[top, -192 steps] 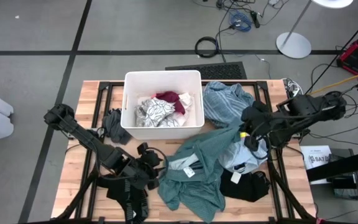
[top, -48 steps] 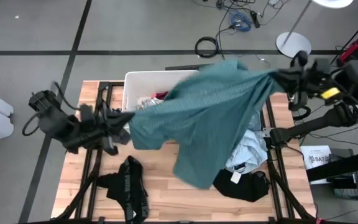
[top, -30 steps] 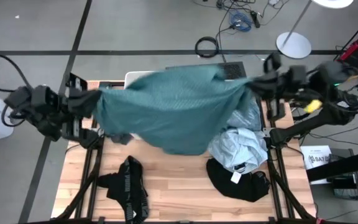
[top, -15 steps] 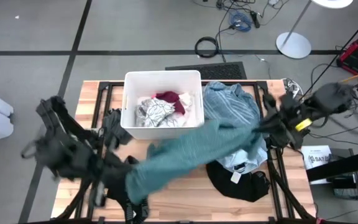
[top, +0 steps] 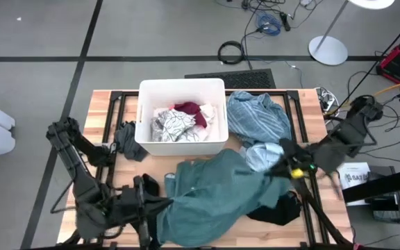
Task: Sort clothes
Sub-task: Fold the green polo shirt
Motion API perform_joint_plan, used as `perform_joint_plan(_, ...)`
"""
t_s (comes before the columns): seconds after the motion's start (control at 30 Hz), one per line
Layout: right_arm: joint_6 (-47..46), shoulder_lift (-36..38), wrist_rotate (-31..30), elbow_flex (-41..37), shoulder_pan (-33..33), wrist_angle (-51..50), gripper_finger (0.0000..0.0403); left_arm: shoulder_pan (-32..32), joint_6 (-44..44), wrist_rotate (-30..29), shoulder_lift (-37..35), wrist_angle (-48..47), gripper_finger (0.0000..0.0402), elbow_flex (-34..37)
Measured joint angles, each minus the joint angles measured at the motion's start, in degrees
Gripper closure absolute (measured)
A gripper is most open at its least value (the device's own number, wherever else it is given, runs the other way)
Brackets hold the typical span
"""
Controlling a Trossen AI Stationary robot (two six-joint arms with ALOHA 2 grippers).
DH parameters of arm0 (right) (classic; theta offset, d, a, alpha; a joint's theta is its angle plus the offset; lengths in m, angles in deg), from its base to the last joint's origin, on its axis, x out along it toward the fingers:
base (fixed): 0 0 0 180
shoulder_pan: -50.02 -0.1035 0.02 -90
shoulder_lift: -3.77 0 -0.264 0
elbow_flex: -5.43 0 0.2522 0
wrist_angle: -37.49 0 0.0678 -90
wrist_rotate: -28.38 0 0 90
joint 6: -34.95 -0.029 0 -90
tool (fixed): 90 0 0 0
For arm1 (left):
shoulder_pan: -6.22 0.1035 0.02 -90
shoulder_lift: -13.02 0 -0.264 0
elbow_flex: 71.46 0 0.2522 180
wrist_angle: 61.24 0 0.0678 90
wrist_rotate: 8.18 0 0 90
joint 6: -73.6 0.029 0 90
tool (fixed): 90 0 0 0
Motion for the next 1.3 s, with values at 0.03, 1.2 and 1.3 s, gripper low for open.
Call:
perform_joint_plan(0.03,-0.62,0.18,0.07,-0.83,2.0,-2.46,0.0403,0.38,-4.62,-0.61,-0.04,-5.44,0.0402,0.04)
perform_joint_plan(1.2,2.72,-3.47,12.36,-16.61,24.89,-1.28,0.0291,17.23,-50.37,32.55,-0.49,-65.0,0.0298,-3.97)
perform_joint_plan(1.3,3.45,-3.42,11.79,-11.37,26.29,-7.26,0.0266,17.21,-45.56,28.04,-0.79,-63.87,0.0294,-6.27)
